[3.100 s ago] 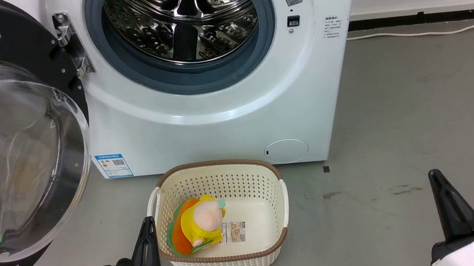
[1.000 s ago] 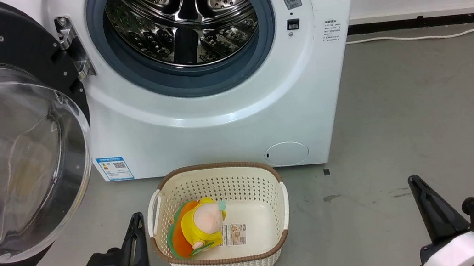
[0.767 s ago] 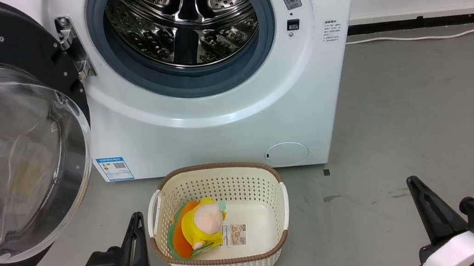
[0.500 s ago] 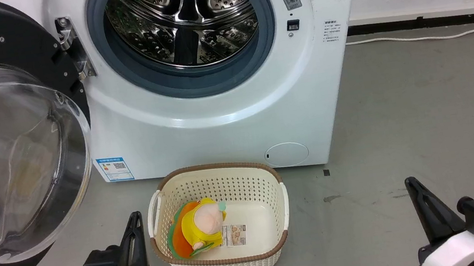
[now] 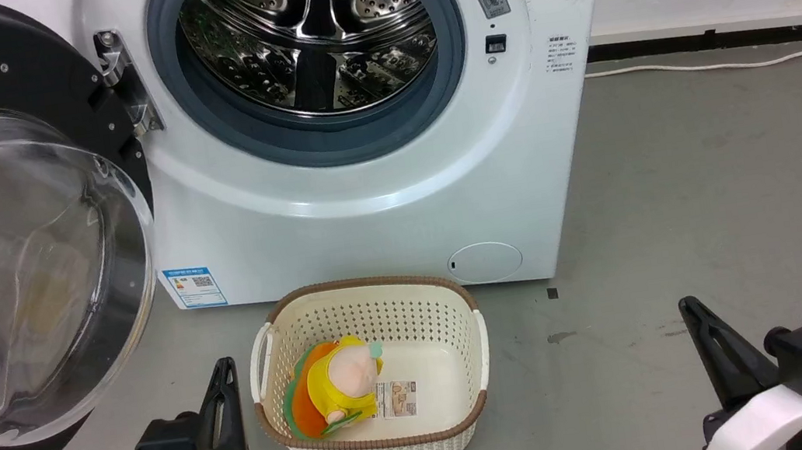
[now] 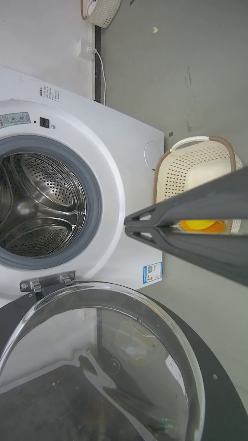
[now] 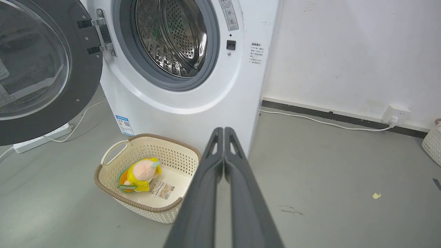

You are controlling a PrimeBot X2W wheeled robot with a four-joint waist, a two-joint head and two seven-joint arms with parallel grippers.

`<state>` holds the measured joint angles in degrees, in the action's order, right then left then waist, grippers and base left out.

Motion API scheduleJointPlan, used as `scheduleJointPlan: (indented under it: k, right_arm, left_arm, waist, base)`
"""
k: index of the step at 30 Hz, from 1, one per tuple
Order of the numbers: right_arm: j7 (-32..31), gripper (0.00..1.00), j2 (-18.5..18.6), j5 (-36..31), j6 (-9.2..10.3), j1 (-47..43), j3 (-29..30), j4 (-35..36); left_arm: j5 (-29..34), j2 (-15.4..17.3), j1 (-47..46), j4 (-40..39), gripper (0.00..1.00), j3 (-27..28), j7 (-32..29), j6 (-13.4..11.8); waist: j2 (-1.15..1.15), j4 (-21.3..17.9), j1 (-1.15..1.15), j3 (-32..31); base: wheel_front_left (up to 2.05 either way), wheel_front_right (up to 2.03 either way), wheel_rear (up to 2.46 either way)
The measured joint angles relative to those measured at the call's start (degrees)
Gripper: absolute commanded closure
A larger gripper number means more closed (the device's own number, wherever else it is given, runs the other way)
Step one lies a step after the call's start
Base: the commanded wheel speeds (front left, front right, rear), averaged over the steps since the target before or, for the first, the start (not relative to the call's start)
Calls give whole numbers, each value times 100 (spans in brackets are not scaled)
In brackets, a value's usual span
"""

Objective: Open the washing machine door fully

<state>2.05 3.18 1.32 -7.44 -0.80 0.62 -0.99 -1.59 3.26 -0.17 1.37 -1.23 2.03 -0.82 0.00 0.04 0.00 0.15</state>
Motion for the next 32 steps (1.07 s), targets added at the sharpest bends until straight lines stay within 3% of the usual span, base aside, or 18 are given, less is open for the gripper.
scheduleJointPlan:
  k: [32]
  right_arm:
    - [-201, 100, -1, -89, 0, 10, -64, 73]
  left_arm:
    - [108, -38, 0, -112, 100, 115, -201, 57]
  waist:
    - [0, -5, 0, -15]
  base:
    - [0, 0, 0]
